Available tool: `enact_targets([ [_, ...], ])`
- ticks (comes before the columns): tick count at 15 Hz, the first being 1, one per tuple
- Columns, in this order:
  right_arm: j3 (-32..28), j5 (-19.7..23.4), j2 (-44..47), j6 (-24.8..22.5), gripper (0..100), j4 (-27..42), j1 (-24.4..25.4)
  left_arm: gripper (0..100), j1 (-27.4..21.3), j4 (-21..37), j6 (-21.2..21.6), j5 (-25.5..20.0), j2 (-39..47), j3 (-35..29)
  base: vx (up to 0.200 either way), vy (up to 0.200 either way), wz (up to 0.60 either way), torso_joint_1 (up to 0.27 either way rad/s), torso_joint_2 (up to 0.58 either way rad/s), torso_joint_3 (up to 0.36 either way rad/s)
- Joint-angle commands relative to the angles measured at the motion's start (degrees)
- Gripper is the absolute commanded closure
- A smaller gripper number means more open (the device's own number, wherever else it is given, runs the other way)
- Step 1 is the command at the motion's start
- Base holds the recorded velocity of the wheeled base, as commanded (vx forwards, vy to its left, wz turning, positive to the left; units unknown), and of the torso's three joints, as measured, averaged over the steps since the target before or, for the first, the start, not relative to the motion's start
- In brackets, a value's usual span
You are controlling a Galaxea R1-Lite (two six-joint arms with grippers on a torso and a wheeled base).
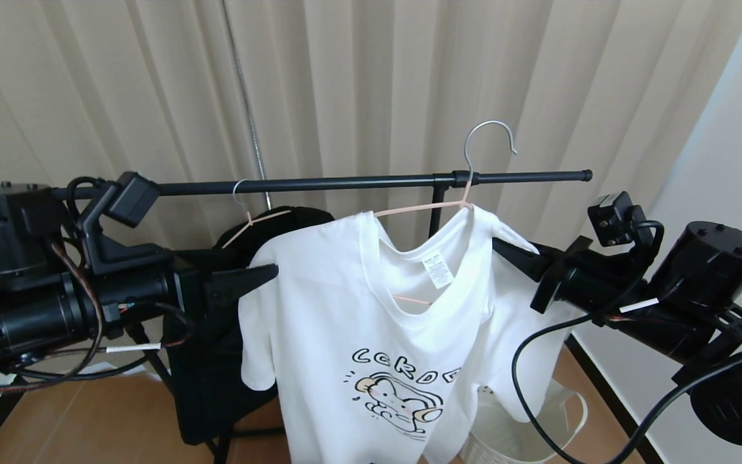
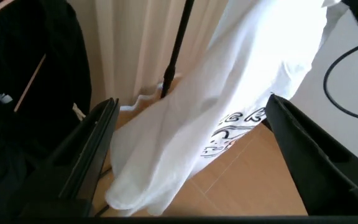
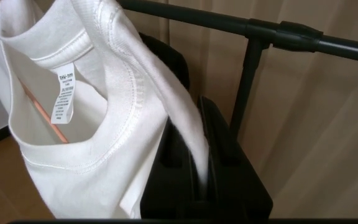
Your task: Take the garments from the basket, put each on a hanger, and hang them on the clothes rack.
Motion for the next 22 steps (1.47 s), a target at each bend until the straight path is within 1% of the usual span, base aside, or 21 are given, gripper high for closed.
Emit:
enact_targets([
  [1,0.19,-0.02,0.15,0.00,100,-0.11,0.19,0,-1.60,8.98,0.60,0.13,-0.17,-11.28,0.000,0.000,0.00,0.000,0.00,0.000],
  [2,0.19,-0.02,0.15,0.00,100,-0.11,0.28,0,-1.86,12.41,1.48,0.13,0.01,-14.44,0.000,0.000,0.00,0.000,0.00,0.000],
  [3,0.19,-0.02,0.15,-0.18,100,-0.02,0.46,0,-2.74,18.47,4.11,0.13,0.18,-19.36,0.000,0.000,0.00,0.000,0.00,0.000],
  [5,0.63,0.07,0.15,-0.88,100,-0.02,0.98,0,-5.12,26.56,7.98,0.13,1.59,-25.52,0.000,0.000,0.00,0.000,0.00,0.000],
  [7,0.81,-0.02,0.59,-1.32,100,-0.11,1.95,0,-7.31,31.57,10.62,0.22,3.79,-29.47,0.000,0.000,0.00,0.000,0.00,0.000],
  [8,0.90,-0.02,0.59,-1.32,100,-0.11,2.13,0,-7.93,33.15,12.90,0.22,5.19,-30.53,0.000,0.000,0.00,0.000,0.00,0.000],
  [9,0.99,-0.02,0.59,-1.32,100,-0.11,2.21,0,-8.28,33.76,13.96,0.22,5.72,-30.97,0.000,0.000,0.00,0.000,0.00,0.000],
  [12,1.07,-0.02,0.94,-2.46,100,-0.11,2.65,0,-11.27,40.97,16.42,0.13,8.01,-35.89,0.000,0.000,0.00,0.000,0.00,0.000],
  [15,1.34,-0.11,1.29,-2.55,100,-0.11,3.36,0,-12.59,44.49,19.67,-0.22,9.68,-39.05,0.000,0.000,0.00,0.000,0.00,0.000],
  [20,1.51,-0.28,1.38,-3.69,100,-0.11,3.71,0,-14.34,45.19,29.25,-0.66,12.93,-38.79,0.000,0.000,0.00,0.000,0.00,0.000],
  [22,1.51,-0.28,1.29,-3.69,100,-0.11,3.80,0,-15.22,46.33,30.57,-1.98,13.19,-39.05,0.000,0.000,0.00,0.000,0.00,0.000],
])
